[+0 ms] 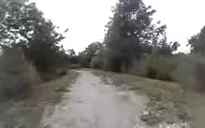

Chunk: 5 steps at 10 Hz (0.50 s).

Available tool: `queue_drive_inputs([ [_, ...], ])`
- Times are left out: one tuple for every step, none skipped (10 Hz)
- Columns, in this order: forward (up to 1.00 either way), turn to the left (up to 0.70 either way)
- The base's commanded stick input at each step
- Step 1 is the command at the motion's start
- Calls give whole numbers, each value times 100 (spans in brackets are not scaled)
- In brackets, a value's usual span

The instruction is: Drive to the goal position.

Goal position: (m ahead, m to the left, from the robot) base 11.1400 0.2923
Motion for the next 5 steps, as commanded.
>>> queue_drive_inputs([
  [85,0],
  [85,0],
  [85,9],
  [85,34],
  [85,34],
])
